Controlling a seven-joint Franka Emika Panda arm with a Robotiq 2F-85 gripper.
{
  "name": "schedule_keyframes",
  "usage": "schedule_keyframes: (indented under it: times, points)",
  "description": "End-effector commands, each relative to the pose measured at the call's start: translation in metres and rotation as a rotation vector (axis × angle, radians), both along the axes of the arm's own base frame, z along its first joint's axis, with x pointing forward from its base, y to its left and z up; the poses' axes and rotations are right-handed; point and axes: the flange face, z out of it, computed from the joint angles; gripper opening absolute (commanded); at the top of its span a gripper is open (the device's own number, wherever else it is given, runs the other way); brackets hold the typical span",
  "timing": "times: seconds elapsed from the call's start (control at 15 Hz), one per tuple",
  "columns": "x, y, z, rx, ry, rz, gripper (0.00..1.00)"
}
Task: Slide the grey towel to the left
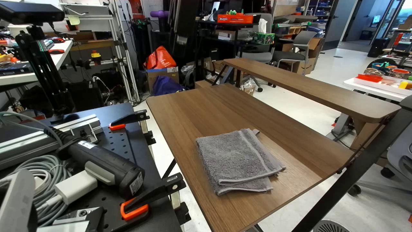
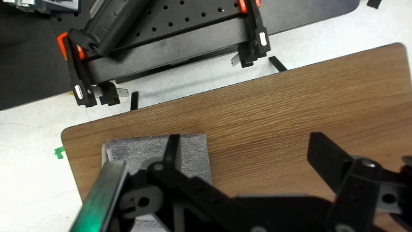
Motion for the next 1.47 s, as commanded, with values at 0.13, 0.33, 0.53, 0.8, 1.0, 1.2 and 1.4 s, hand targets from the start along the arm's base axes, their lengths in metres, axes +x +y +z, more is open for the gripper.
schedule_keyframes:
  times: [0.13,0.33,0.53,0.8,1.0,1.2,1.4]
  points:
    - [0.014,-0.045,-0.061,-0.086,-0.004,-0.157,1.0]
    - [0.024,-0.081,-0.088,-0.087,-0.021,-0.227,1.0]
    - [0.036,-0.111,-0.114,-0.103,-0.05,-0.281,1.0]
    - [0.052,-0.134,-0.147,-0.122,-0.089,-0.327,1.0]
    - [0.065,-0.134,-0.172,-0.119,-0.119,-0.329,1.0]
    - [0.078,-0.129,-0.192,-0.121,-0.152,-0.324,1.0]
    - [0.089,-0.119,-0.211,-0.11,-0.178,-0.314,1.0]
